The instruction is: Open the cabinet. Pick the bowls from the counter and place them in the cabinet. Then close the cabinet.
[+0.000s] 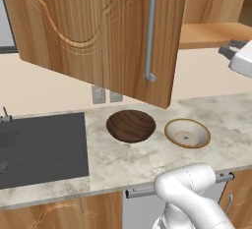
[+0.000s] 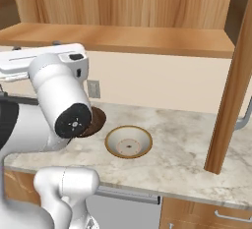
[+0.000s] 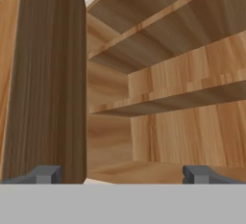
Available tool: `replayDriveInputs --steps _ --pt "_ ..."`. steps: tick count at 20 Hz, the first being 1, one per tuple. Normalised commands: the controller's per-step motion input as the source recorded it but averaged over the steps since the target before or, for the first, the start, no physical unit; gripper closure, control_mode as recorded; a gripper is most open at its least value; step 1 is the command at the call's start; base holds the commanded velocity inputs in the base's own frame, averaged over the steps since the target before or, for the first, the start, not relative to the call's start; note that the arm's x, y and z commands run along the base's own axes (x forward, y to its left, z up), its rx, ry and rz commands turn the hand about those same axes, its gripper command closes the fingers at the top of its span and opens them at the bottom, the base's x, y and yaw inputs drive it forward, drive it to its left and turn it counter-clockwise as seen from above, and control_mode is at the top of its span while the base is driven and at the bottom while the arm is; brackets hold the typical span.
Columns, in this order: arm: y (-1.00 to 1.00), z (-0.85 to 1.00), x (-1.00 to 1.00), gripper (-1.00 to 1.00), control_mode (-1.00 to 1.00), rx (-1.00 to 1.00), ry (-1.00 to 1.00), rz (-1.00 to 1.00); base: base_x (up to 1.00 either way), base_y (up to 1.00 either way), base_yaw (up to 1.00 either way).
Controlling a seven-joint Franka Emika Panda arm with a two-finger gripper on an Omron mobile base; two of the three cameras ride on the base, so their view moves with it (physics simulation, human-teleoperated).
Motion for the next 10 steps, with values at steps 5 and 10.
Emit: replayDriveInputs --steps 5,10 --pt "0.21 -0.26 0.5 -1.0 -1.0 0.0 0.0 0.07 0.0 0.0 0.0" --pt "0.35 -0.13 0.46 -1.0 -1.0 0.0 0.0 0.06 0.0 0.0 0.0"
